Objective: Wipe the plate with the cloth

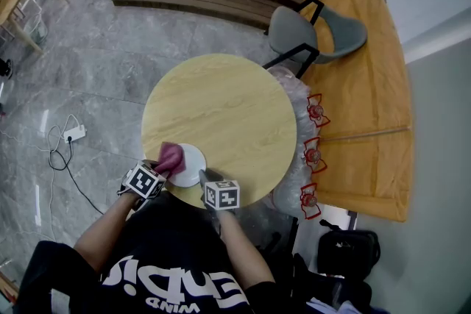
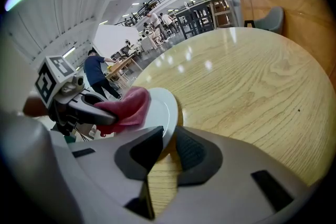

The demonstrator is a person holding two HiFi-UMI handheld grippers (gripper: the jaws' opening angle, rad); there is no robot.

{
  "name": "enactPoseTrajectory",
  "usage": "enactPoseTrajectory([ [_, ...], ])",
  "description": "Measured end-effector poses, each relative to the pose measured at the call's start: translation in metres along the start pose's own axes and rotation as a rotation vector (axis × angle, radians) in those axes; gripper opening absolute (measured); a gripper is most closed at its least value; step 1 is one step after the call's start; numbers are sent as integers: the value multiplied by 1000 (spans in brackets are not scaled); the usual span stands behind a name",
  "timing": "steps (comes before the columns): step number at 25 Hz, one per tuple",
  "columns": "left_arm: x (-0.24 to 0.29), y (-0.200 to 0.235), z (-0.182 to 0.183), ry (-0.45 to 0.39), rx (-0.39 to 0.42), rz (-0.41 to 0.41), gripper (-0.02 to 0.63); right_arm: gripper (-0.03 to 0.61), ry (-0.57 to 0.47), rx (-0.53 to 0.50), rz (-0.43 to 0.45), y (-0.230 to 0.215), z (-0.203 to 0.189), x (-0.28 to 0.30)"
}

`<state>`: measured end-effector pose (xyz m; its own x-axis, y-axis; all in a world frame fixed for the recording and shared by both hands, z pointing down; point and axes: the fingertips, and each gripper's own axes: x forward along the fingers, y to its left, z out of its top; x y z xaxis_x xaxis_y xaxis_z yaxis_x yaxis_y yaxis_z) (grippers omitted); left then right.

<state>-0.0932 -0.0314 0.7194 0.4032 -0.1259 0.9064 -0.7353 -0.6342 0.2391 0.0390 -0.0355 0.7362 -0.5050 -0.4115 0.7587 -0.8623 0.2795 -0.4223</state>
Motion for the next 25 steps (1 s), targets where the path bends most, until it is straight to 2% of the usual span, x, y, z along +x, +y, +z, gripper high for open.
enactPoseTrajectory([
  [11, 8, 6, 30, -26, -4, 19, 52, 92, -5, 14, 2, -1, 0, 0],
  [20, 17, -19, 50, -49, 16, -42, 52, 91, -12, 21, -9, -2, 0, 0],
  [25, 23, -35, 48, -29, 66, -62, 52, 86, -14, 28, -15, -2, 1, 0],
])
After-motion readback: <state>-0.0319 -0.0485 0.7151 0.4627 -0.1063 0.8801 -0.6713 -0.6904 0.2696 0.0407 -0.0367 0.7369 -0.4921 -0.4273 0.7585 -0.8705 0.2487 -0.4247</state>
